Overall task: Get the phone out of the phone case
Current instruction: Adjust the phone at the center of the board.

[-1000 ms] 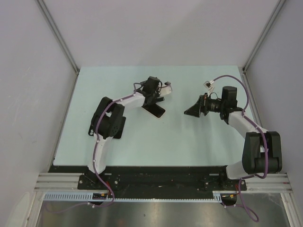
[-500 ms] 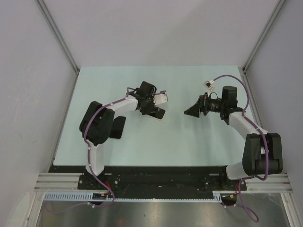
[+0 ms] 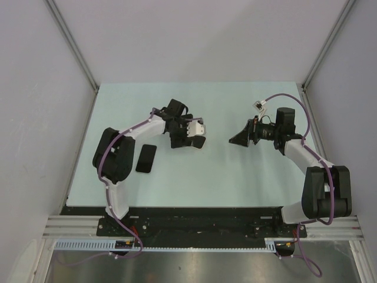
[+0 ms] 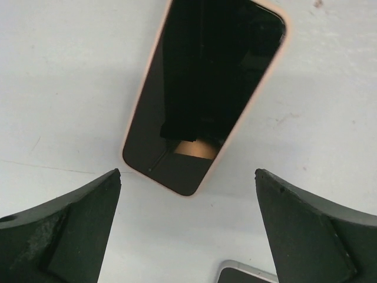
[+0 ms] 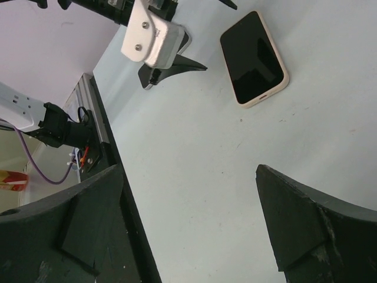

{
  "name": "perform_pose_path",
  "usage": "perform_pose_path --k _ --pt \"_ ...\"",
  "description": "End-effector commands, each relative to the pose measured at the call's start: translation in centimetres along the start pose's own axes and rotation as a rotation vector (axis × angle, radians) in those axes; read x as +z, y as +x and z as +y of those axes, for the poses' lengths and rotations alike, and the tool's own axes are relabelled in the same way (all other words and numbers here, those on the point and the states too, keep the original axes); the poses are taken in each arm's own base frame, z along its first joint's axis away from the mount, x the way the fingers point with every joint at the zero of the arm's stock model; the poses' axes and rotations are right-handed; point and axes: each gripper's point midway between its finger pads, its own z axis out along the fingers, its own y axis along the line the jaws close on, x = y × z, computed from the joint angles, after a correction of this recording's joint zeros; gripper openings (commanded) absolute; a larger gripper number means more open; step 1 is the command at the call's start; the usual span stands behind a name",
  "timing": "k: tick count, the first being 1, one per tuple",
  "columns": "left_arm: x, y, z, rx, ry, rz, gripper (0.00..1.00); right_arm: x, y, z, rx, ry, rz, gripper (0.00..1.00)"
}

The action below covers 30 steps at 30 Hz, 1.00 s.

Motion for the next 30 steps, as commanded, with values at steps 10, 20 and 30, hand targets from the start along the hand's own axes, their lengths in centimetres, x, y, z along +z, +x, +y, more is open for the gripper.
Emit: perform_pose_path --k 10,20,30 --pt "-0.4 -2.1 4.9 0.105 -0.004 -0.041 1.00 -0.3 -1.4 0.8 -0.081 0.000 -0.025 1.00" --pt "-1.4 -3.8 11.4 -0.131 -0.221 -0.122 1.00 -0.2 -1.3 1.0 -0.086 -0.005 -0.020 1.00" --pt "2.7 1.6 10.6 -0.087 -0.256 0.106 1.00 -0.2 -1.3 0.9 -0.088 -0.003 -0.018 1.00"
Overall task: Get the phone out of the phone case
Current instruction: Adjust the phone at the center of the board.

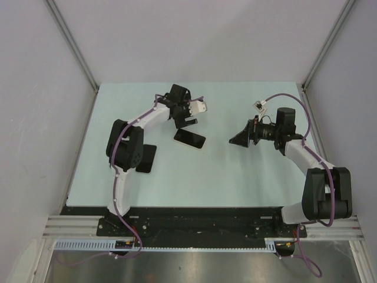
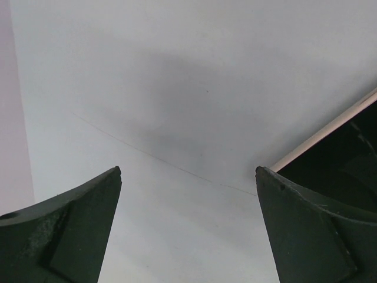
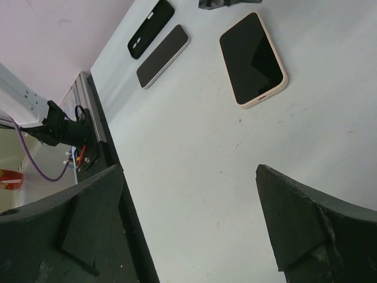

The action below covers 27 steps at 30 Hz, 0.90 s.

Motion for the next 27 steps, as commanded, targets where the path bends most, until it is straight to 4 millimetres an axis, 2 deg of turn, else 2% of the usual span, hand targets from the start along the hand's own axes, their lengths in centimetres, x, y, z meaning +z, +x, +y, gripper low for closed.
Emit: perform_pose_path --k 1,5,9,15,19,25,27 --pt "1.9 2.5 -0.7 0.020 -0.018 0.097 1.00 -0.1 -1.3 0.6 -0.067 -0.004 -0.021 1.00" --pt "2.4 2.9 -1.2 0.030 -0.010 0.110 1.00 -0.1 -1.2 0.5 -0.064 -0.002 -0.018 1.00" --pt "1.9 2.7 -1.5 0.073 -0.003 0.109 1.00 -0.1 -1.2 0.5 -0.068 -0.003 -0.017 1.00" --pt "0.6 3.5 -4.1 0.129 0.068 0.095 1.00 -0.1 -1.2 0.6 -0.071 -0.003 -0.017 1.00" --pt "-0.1 4.5 -6.6 0.146 0.137 0.083 1.00 -0.1 -1.3 0.8 -0.075 -0.005 -0.019 1.00" --pt "-1.5 3.9 -9.8 0.155 0.232 0.015 1.00 -0.1 -1.2 0.7 -0.076 -0.004 -0.017 1.00" --pt "-2.0 2.9 -10.0 0.132 0.239 -0.024 1.00 0.0 -1.1 0.7 -0.078 -0.005 -0.014 1.00"
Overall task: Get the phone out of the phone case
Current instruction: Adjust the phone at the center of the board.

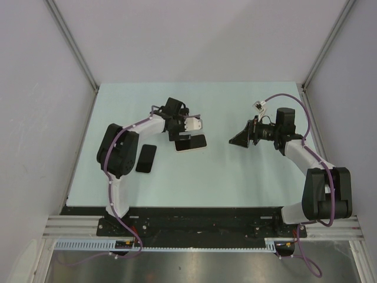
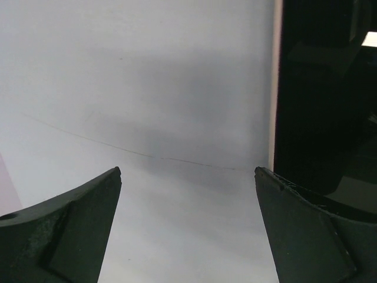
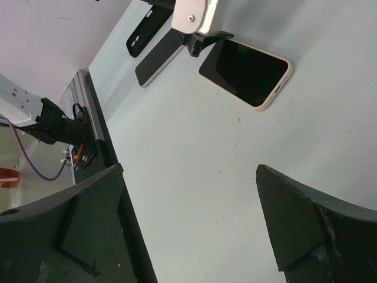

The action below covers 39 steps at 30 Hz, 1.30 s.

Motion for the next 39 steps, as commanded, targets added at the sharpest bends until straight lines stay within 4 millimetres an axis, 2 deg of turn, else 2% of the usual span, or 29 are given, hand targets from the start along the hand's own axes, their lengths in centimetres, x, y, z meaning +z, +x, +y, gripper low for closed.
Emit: perform_pose_path --k 1,3,4,7,10,15,20,24,29,39 --pt "-1.6 -2.1 -4.2 -0.035 0.161 -0.096 1.00 -0.1 -1.3 0.6 -0.071 0.000 -0.020 1.00" --pt "-2.2 -3.3 -3.3 -0.103 0.146 -0.129 1.00 0.0 -1.2 0.6 -0.068 -0.002 -0.017 1.00" --pt "-2.8 -4.3 -1.9 -0.120 0.117 -0.154 1.00 0.0 -1.2 0.6 -0.068 -0.002 -0.017 1.00" --pt "-4.3 -6.4 -0.2 -0.175 0.089 -0.222 1.00 -0.1 -1.3 0.6 -0.073 0.000 -0.020 1.00" --pt "-5.8 -8.0 0.2 -0.219 0.089 -0.277 1.00 -0.2 -1.3 0.7 -0.075 -0.003 -0.021 1.00" --pt "-6.4 -9.0 -2.0 -0.266 0.138 -0.278 1.00 -0.3 -1.5 0.9 -0.088 -0.005 -0.026 1.00" --pt "-4.3 -8.0 -6.2 -0.305 0.210 -0.142 1.00 -0.3 -1.6 1.2 -0.097 -0.008 -0.028 1.00" --pt "-2.8 -7.8 -8.5 -0.344 0.283 -0.102 1.00 -0.4 -1.8 1.2 -0.103 -0.005 -0.033 1.00" --pt "-2.1 -7.3 -9.3 -0.354 0.319 -0.074 1.00 -0.5 -1.9 1.2 -0.102 -0.002 -0.035 1.00" --pt "-0.7 -5.8 -9.2 -0.349 0.303 0.006 1.00 -0.5 -1.8 1.3 -0.103 -0.008 -0.032 1.00"
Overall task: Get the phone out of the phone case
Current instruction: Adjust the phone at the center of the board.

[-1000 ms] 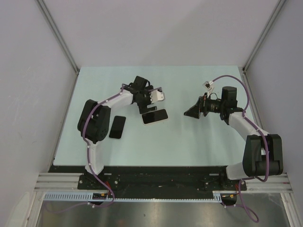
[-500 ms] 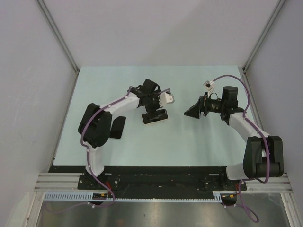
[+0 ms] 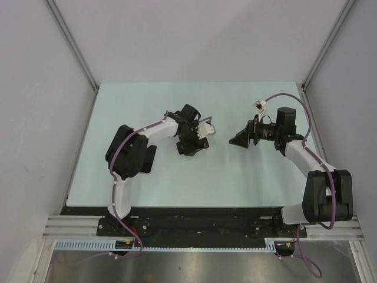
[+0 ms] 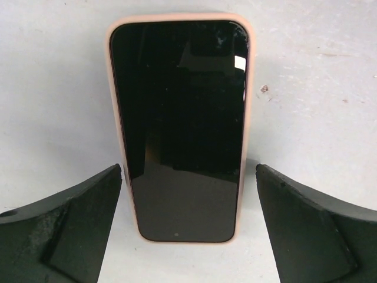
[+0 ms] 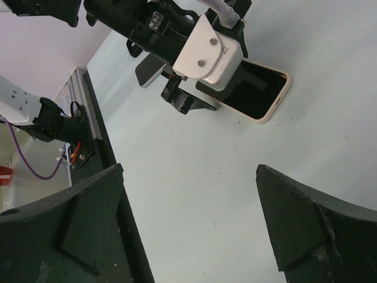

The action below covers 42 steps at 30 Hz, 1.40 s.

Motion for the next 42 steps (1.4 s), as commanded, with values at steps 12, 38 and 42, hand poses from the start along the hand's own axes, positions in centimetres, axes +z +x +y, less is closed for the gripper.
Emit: perform_pose_path --k 12,38,42 --pt "1.2 1.5 0.8 -0.079 0.092 0.059 1.00 -0.3 -1.5 0.8 -0.077 -0.005 -0.025 1.00" --pt "1.4 2.5 -0.9 -0.145 0.179 0.098 1.00 -0.3 -1.5 0.8 -0.081 -0.004 -0.025 1.00" --pt "1.9 2.8 -0.9 -0.135 0.163 0.127 1.00 -0.3 -1.5 0.9 -0.086 -0.006 -0.025 1.00"
